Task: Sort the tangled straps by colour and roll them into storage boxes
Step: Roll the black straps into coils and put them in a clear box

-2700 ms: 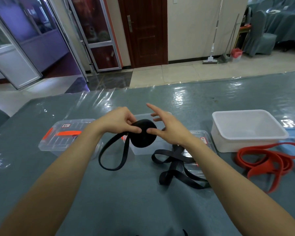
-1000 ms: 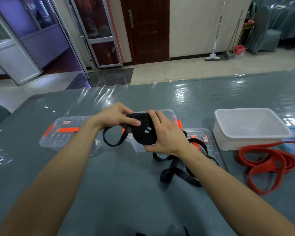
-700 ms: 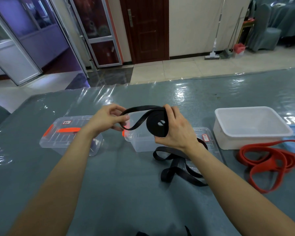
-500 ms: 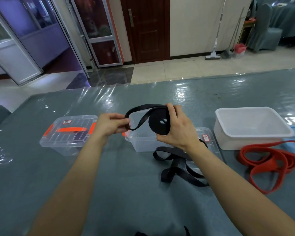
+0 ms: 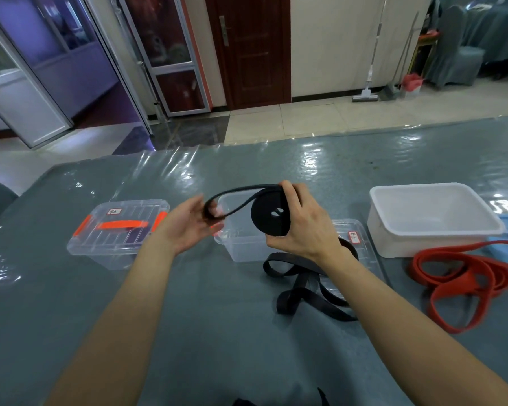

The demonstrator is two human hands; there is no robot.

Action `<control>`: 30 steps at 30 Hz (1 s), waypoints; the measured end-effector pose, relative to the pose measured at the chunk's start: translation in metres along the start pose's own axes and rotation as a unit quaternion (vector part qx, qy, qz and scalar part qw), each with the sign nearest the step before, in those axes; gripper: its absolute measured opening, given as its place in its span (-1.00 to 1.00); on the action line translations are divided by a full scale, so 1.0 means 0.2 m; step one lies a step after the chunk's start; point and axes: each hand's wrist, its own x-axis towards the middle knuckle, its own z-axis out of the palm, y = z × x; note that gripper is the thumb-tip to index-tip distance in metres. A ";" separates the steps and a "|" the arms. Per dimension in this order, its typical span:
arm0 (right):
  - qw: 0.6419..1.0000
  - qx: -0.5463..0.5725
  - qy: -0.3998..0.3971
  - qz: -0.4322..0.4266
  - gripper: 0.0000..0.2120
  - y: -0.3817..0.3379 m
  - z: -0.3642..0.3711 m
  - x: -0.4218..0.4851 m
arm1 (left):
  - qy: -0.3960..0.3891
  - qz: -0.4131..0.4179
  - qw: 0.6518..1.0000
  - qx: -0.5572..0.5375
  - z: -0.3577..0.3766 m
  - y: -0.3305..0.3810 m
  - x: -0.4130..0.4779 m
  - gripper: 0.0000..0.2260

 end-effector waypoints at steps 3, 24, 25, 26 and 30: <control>1.000 -0.010 0.001 -0.018 -0.02 -0.02 -0.01 0.02 | 0.091 0.061 0.947 0.302 0.03 -0.02 -0.04 -0.77; 0.979 0.126 -0.160 0.001 0.27 -0.09 -0.01 0.00 | -0.089 0.152 0.876 0.449 0.19 0.17 -0.08 -0.81; 0.967 0.175 -0.177 0.045 0.18 -0.09 -0.01 0.00 | -0.086 0.156 0.864 0.471 0.18 0.17 -0.08 -0.84; 0.957 0.217 -0.172 0.081 0.02 -0.08 -0.01 0.01 | -0.087 0.159 0.851 0.494 0.17 0.17 -0.08 -0.85; 0.957 0.241 -0.137 0.087 -0.75 -0.07 0.02 0.06 | -0.091 0.167 0.814 0.549 0.18 0.17 -0.07 -0.83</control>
